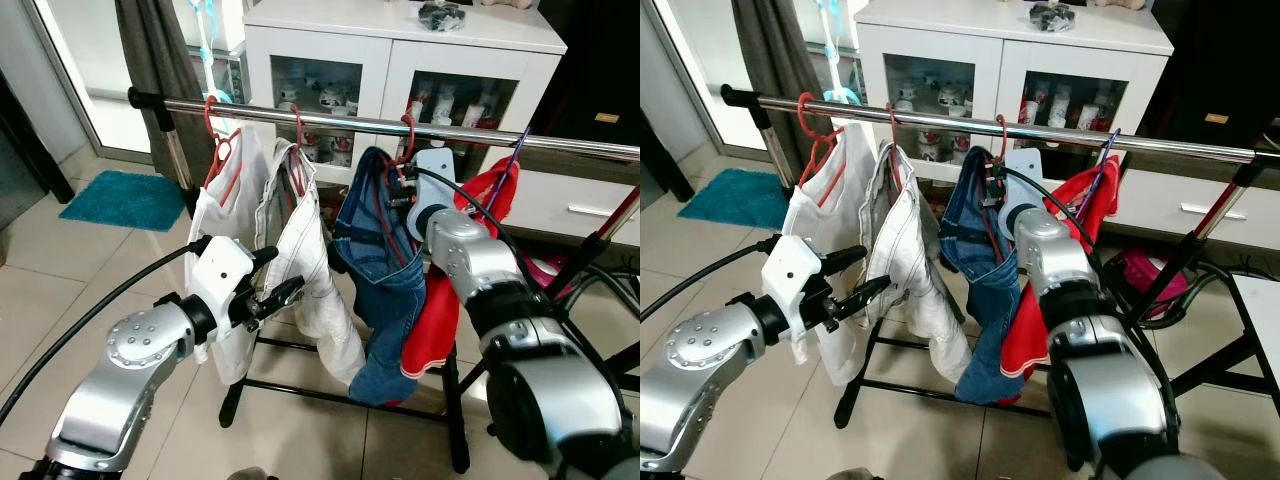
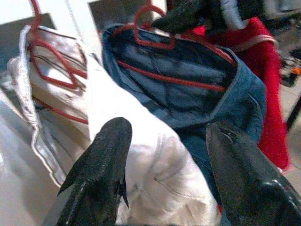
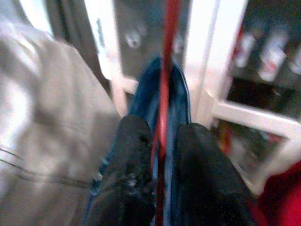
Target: Hang hanger
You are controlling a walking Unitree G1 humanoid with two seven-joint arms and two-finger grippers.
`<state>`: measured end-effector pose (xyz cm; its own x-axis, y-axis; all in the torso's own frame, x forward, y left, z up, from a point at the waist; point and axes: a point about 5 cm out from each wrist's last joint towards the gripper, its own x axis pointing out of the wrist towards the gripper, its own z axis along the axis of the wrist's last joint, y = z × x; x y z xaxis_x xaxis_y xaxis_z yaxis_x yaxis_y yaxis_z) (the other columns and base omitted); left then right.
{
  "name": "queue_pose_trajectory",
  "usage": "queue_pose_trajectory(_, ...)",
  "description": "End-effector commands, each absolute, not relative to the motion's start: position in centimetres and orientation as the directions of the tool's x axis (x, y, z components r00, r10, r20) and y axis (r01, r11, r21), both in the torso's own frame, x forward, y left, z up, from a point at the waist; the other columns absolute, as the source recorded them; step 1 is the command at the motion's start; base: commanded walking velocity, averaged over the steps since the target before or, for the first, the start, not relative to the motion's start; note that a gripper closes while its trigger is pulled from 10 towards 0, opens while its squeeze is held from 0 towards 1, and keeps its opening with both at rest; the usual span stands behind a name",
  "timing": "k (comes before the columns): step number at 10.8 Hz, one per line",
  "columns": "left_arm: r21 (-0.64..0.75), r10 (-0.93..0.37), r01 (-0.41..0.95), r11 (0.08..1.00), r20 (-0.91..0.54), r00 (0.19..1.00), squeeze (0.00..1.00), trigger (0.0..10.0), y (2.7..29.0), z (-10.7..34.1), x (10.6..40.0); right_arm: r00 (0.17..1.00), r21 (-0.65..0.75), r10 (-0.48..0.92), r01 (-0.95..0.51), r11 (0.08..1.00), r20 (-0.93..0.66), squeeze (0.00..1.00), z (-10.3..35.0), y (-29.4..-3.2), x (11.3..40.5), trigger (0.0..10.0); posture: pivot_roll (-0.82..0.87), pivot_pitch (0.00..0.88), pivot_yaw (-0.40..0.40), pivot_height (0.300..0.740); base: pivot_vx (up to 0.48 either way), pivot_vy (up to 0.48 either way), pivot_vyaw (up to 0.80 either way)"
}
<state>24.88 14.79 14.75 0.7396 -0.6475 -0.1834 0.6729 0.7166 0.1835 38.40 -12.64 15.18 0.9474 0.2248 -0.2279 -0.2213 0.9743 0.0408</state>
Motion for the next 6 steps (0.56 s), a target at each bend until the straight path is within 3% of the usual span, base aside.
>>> queue_pose_trajectory(1, 0.209, -0.636, 0.657, 0.724, -0.164, 0.754, 0.00, 10.0, 14.7, 15.2, 25.1, 0.954, 0.083, 0.264, -0.254, 0.964, -0.142, 1.00, 16.6, -12.7, 38.3, 10.0, 0.06, 0.000, -0.009, 0.740, 0.000, 0.000, 0.00)
queue_pose_trajectory(4, 0.201, -0.566, 0.582, 0.788, -0.135, 0.813, 0.00, 10.0, 15.0, 15.2, 25.7, 0.942, 0.163, 0.334, -0.335, 0.928, 0.032, 1.00, 18.4, -13.4, 35.4, 10.0, 0.06, 0.000, -0.005, 0.740, 0.000, 0.000, 0.00)
queue_pose_trajectory(5, 0.196, -0.554, 0.568, 0.799, -0.126, 0.823, 0.00, 10.0, 15.0, 15.2, 25.8, 0.931, 0.196, 0.357, -0.366, 0.910, 0.083, 0.78, 18.7, -13.3, 34.3, 10.0, 0.06, 0.000, -0.003, 0.740, 0.000, 0.000, 0.00)
queue_pose_trajectory(6, 0.195, -0.548, 0.561, 0.804, -0.121, 0.828, 0.00, 10.0, 15.0, 15.3, 25.9, 0.926, 0.188, 0.362, -0.377, 0.907, 0.110, 0.66, 18.8, -13.4, 33.5, 10.0, 0.06, 0.000, -0.003, 0.740, 0.000, 0.000, 0.00)
